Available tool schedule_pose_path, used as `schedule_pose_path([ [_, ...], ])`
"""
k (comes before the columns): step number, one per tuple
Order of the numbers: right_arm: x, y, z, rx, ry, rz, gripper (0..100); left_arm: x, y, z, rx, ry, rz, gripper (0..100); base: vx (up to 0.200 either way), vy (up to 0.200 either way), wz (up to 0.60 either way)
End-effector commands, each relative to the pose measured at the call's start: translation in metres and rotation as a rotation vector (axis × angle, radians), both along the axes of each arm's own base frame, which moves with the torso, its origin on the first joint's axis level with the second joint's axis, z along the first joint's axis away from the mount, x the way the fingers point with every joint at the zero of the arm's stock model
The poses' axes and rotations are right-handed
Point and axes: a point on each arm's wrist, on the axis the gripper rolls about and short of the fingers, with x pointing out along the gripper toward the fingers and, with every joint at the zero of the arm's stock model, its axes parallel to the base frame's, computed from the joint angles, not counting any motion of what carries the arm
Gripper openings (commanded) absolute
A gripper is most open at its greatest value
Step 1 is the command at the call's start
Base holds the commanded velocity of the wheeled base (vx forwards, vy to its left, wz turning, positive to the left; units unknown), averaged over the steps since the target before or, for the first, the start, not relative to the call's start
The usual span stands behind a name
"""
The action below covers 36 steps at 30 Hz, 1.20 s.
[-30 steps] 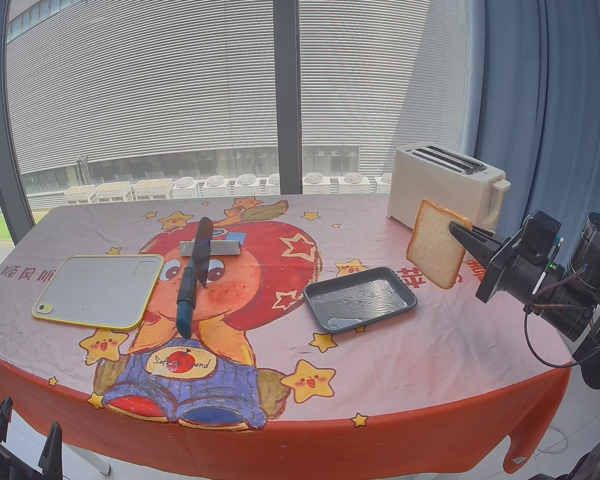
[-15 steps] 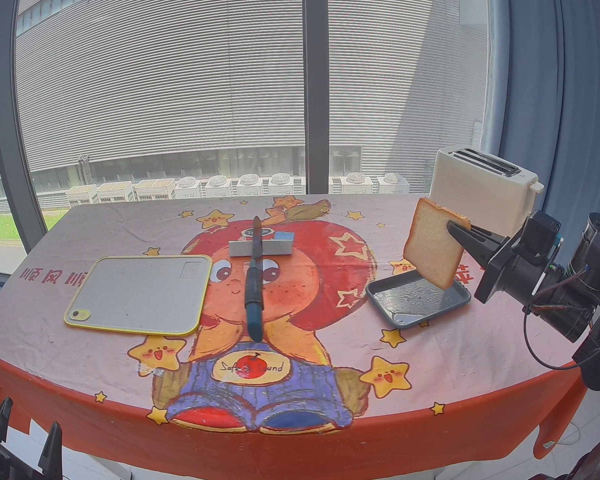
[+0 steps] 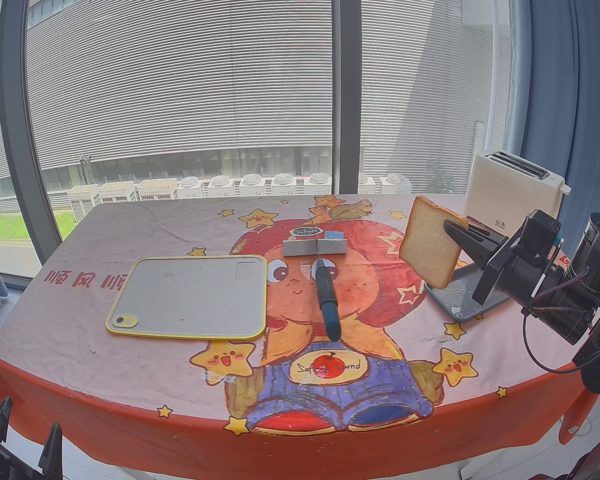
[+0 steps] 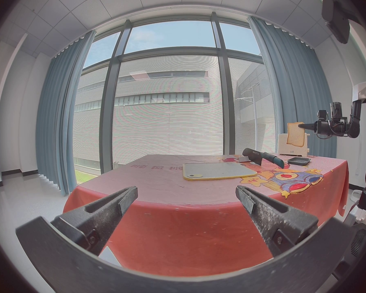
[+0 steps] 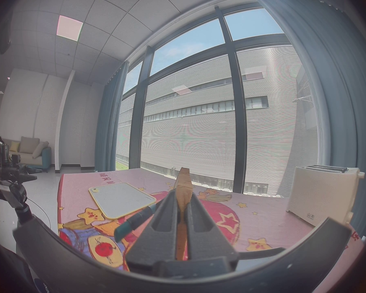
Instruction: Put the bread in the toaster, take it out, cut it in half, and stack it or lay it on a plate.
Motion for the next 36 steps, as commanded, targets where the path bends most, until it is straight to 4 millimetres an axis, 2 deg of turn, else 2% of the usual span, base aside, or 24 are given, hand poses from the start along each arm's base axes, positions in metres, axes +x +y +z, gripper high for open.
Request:
schedule_pose_path([
  [1,-0.003,0.005,0.001,0.004,-0.003,0.021,0,0.0,0.0,-0.005,0.0,0.006,0.001,100,0.0,0.2,0.0],
  [8,-0.007,0.009,0.003,0.008,-0.007,0.042,0,0.0,0.0,-0.005,0.0,0.005,0.001,100,0.0,0.2,0.0],
  [18,-0.024,0.02,0.006,0.019,-0.012,0.113,0,0.0,0.0,-0.005,0.0,0.005,-0.001,100,0.0,0.2,0.0],
  [24,-0.025,0.02,0.005,0.018,-0.01,0.118,0,0.0,0.0,-0.005,0.001,0.005,0.001,100,0.0,0.2,0.0],
  [36,-0.028,0.027,-0.002,0.011,0.022,0.147,0,0.0,0.0,-0.005,0.0,0.005,0.001,100,0.0,0.0,0.0],
])
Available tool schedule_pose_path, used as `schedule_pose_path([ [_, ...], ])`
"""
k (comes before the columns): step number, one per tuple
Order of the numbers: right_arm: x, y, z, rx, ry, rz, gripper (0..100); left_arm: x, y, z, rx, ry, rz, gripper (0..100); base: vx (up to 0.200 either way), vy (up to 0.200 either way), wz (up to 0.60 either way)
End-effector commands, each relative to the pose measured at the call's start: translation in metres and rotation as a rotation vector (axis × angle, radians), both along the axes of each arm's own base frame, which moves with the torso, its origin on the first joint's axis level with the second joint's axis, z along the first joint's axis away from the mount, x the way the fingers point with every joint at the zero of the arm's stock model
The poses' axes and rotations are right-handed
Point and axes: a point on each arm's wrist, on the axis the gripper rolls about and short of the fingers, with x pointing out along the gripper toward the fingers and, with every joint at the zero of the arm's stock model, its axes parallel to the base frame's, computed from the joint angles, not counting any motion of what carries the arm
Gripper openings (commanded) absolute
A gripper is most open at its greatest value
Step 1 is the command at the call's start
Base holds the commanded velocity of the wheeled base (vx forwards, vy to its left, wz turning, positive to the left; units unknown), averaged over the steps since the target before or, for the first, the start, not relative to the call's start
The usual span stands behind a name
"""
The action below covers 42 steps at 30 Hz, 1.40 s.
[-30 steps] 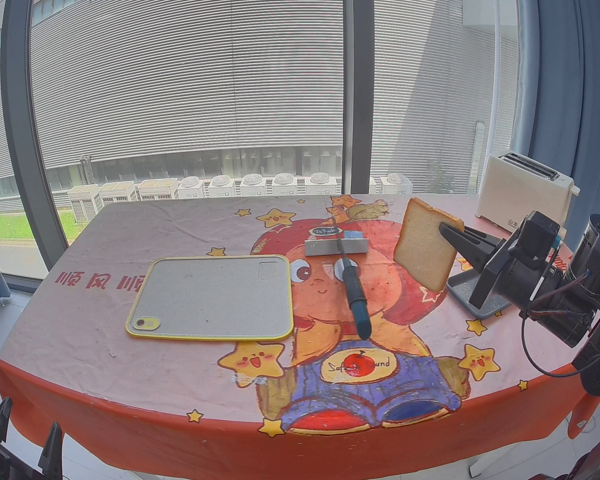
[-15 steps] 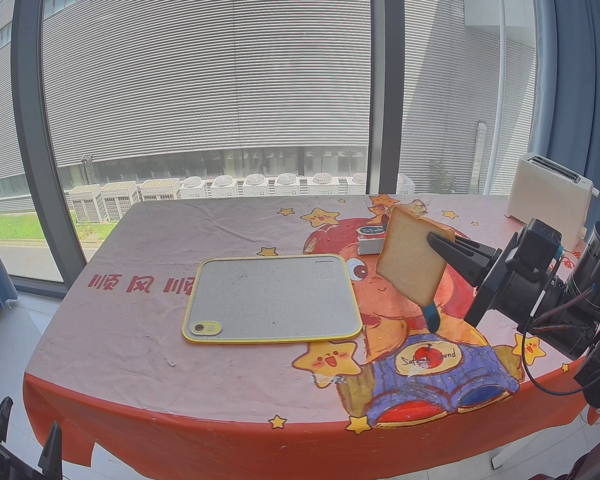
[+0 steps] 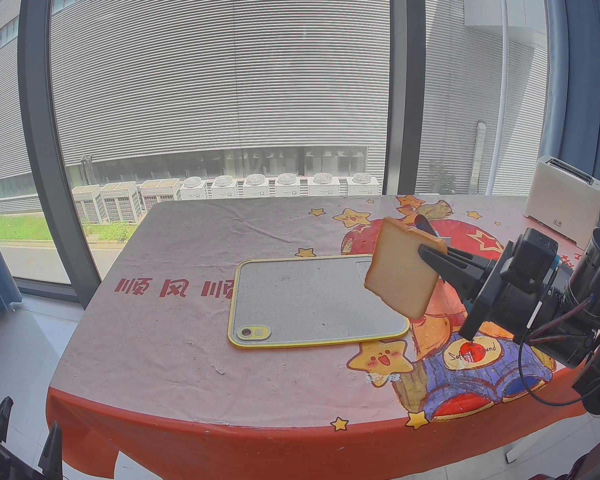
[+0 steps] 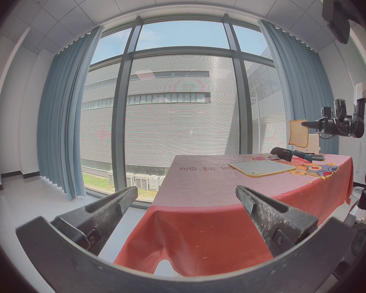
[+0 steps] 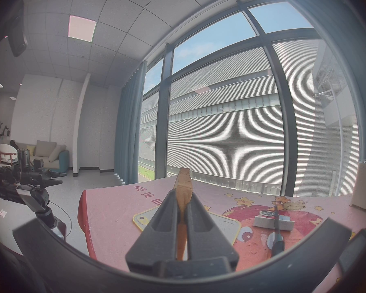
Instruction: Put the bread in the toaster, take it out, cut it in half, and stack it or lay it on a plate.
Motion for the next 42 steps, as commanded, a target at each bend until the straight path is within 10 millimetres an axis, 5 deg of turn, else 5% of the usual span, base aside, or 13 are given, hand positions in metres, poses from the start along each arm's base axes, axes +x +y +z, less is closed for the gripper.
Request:
schedule_pose_path([
  [1,0.001,0.002,-0.003,0.001,0.019,0.006,0,0.0,0.0,-0.005,-0.001,0.006,0.001,100,0.0,0.0,0.0],
  [22,0.014,0.017,-0.011,0.112,0.157,0.02,0,0.0,0.0,-0.005,-0.001,0.004,-0.001,100,-0.086,0.0,0.0],
  [42,0.061,0.049,-0.014,0.417,0.34,-0.148,0,0.0,0.0,-0.005,-0.002,0.004,0.002,100,0.0,0.09,0.0],
])
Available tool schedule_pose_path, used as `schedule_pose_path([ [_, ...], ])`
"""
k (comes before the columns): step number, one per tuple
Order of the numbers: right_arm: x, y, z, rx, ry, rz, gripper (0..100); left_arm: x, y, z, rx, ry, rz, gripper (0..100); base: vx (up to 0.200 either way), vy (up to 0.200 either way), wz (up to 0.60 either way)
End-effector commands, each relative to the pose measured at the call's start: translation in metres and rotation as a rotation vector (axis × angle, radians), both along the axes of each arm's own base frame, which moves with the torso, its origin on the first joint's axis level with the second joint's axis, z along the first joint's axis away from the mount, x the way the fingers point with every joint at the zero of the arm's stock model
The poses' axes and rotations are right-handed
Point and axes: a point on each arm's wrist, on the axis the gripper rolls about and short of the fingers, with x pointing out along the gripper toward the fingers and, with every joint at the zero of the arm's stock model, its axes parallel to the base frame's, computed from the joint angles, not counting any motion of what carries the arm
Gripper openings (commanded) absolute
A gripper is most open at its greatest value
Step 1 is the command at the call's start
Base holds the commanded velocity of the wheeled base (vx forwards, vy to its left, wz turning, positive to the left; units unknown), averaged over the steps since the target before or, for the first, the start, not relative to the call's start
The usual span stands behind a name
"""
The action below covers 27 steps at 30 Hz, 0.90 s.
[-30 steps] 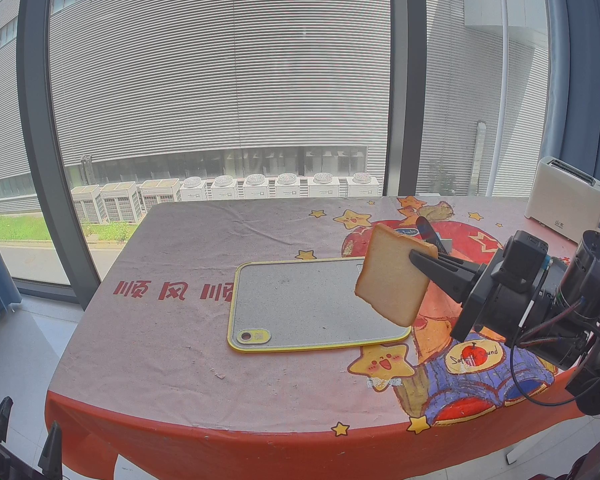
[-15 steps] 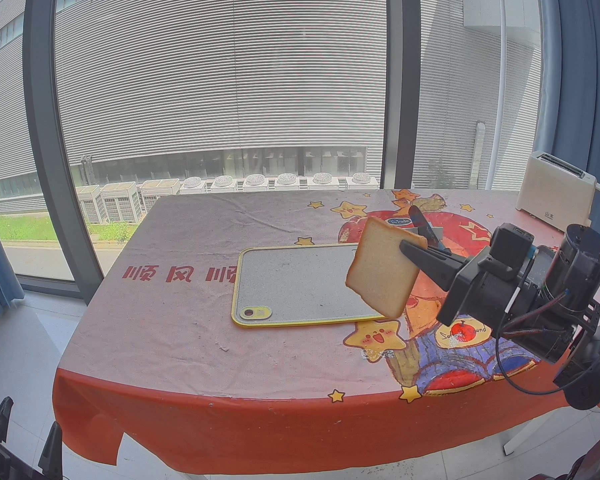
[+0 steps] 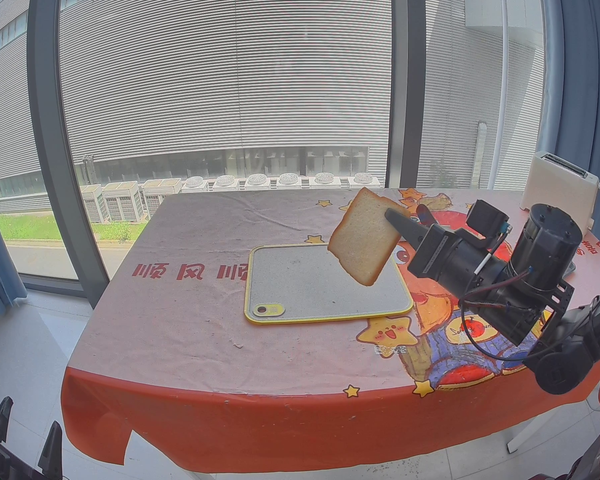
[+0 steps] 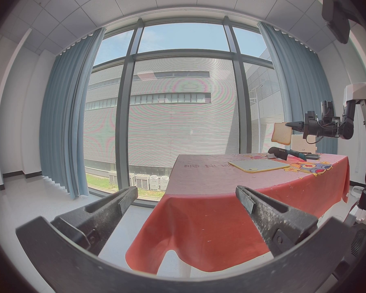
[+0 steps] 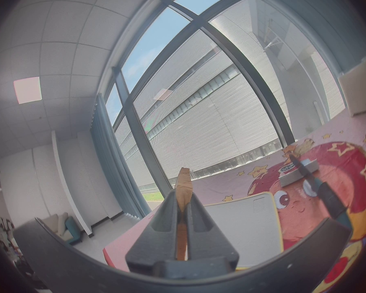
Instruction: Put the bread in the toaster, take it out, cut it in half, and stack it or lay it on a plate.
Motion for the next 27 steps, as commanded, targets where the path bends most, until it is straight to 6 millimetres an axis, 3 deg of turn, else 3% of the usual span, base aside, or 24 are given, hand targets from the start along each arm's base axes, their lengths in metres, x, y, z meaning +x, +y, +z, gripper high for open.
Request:
schedule_pose_path([
  [1,0.013,0.006,-0.014,-0.006,0.043,-0.011,0,0.0,0.0,-0.005,-0.001,0.004,0.002,100,0.0,0.0,0.0],
  [9,0.02,0.005,-0.03,-0.036,0.091,-0.026,0,0.0,0.0,-0.005,0.0,0.006,0.002,100,0.15,0.0,0.0],
  [20,0.023,0.007,-0.048,-0.065,0.142,-0.024,0,0.0,0.0,-0.005,0.0,0.006,0.001,100,0.0,0.0,0.0],
  [27,0.027,0.01,-0.054,0.014,0.212,-0.012,0,0.0,0.0,-0.005,0.0,0.006,0.001,100,0.0,0.0,0.0],
])
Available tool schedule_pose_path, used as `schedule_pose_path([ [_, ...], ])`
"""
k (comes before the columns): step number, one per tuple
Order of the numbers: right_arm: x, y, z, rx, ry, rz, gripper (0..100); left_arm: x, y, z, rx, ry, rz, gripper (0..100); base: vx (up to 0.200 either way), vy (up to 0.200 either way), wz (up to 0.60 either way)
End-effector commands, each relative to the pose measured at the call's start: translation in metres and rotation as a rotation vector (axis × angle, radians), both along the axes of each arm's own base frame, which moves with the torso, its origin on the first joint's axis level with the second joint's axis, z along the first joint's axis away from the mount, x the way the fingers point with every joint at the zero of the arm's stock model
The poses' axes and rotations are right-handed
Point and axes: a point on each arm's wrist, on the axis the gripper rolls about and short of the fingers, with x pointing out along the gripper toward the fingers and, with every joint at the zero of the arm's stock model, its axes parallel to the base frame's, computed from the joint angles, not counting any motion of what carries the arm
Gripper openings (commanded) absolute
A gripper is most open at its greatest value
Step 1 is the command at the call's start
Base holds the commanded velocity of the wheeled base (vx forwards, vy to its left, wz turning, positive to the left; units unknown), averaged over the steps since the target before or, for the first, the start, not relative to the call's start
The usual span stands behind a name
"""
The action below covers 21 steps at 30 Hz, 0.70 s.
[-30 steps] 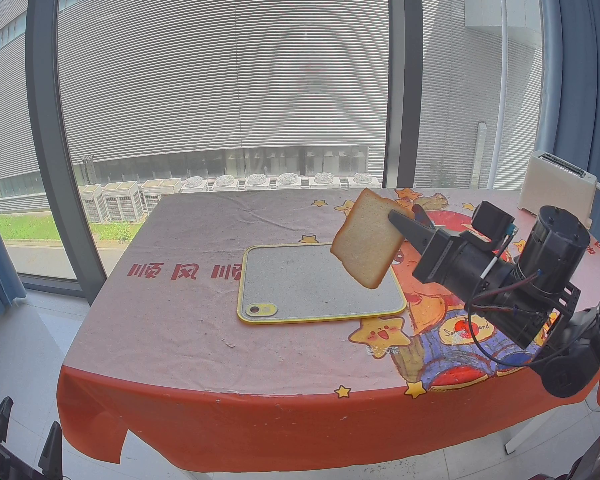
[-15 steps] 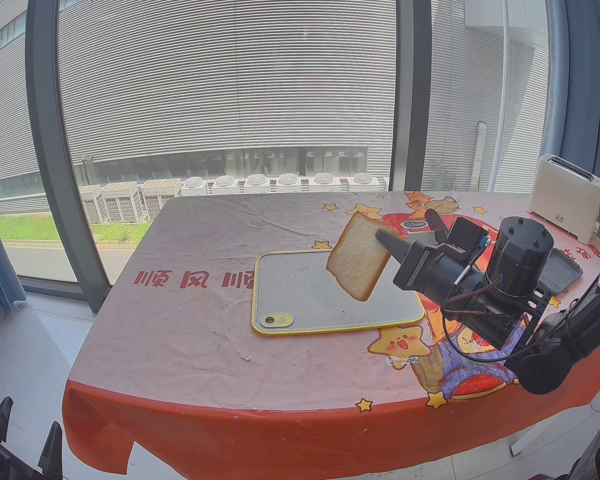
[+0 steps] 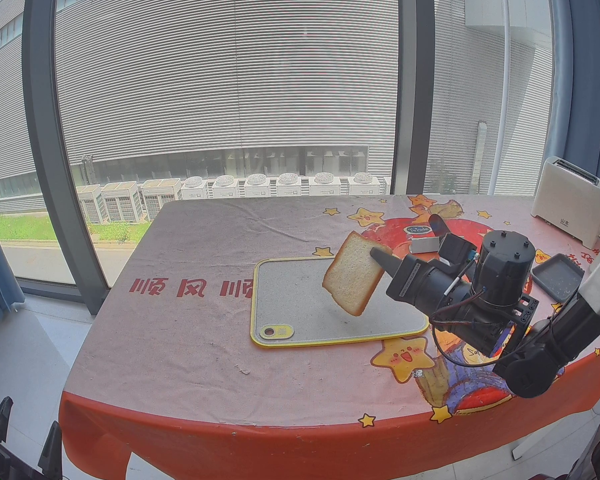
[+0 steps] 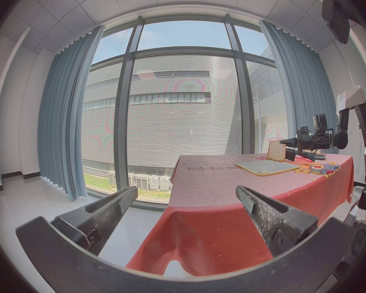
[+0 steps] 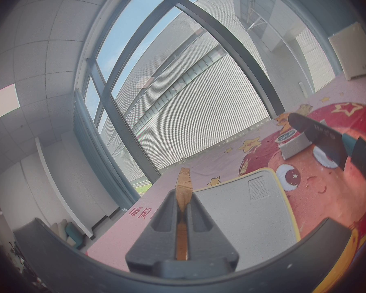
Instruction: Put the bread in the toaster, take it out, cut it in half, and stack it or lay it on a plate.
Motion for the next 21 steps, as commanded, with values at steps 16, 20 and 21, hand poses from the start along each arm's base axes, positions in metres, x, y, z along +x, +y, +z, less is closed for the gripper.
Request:
schedule_pose_path([
  [16,0.01,0.017,-0.02,0.088,0.102,0.018,0,0.0,0.0,-0.005,-0.001,0.004,0.002,100,0.0,0.0,0.0],
  [20,0.011,0.018,-0.025,0.081,0.112,0.017,0,0.0,0.0,-0.005,-0.001,0.004,0.0,100,0.0,0.0,0.0],
  [21,0.011,0.018,-0.025,0.08,0.113,0.019,0,0.0,0.0,-0.005,-0.001,0.004,0.0,100,0.0,0.0,0.0],
])
